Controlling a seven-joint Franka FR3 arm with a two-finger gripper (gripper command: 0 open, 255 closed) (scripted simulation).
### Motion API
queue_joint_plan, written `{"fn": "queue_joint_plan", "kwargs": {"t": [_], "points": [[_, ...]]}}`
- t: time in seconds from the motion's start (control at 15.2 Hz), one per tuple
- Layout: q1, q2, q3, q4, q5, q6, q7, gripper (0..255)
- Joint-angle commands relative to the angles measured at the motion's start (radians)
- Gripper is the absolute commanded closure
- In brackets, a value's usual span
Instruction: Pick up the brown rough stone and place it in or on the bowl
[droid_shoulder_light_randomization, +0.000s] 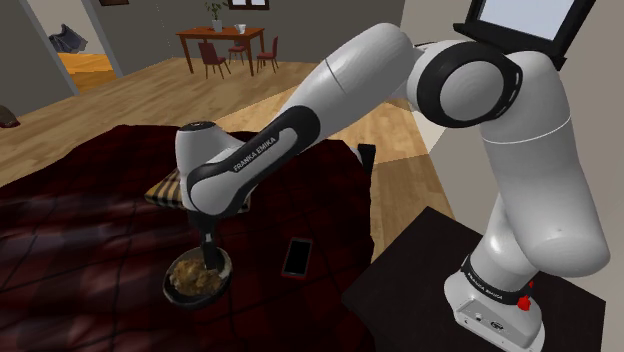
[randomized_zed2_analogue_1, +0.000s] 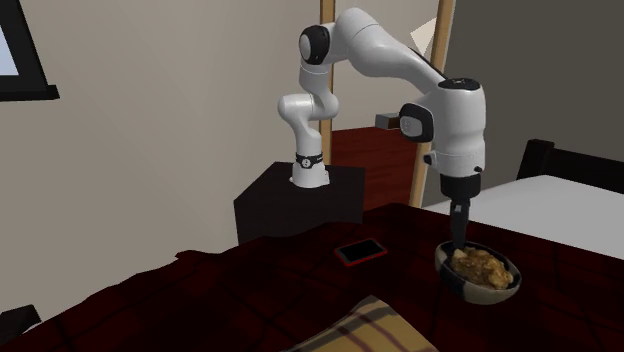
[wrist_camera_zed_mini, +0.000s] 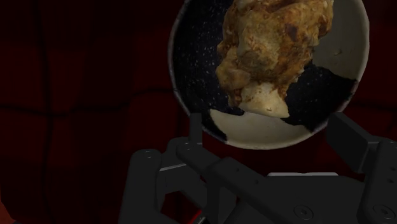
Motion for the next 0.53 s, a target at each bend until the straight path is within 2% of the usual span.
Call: {"fn": "queue_joint_plan", "kwargs": {"t": [0.0,0.13,0.46], "points": [[-0.009,-0.032,0.003,0.004,0.005,-0.036,-0.003,0],[-0.020,-0.070,0.007,0.008,0.012,-0.078,-0.007,0],[-0.020,-0.070,0.007,0.008,0.012,-0.078,-0.007,0]]}}
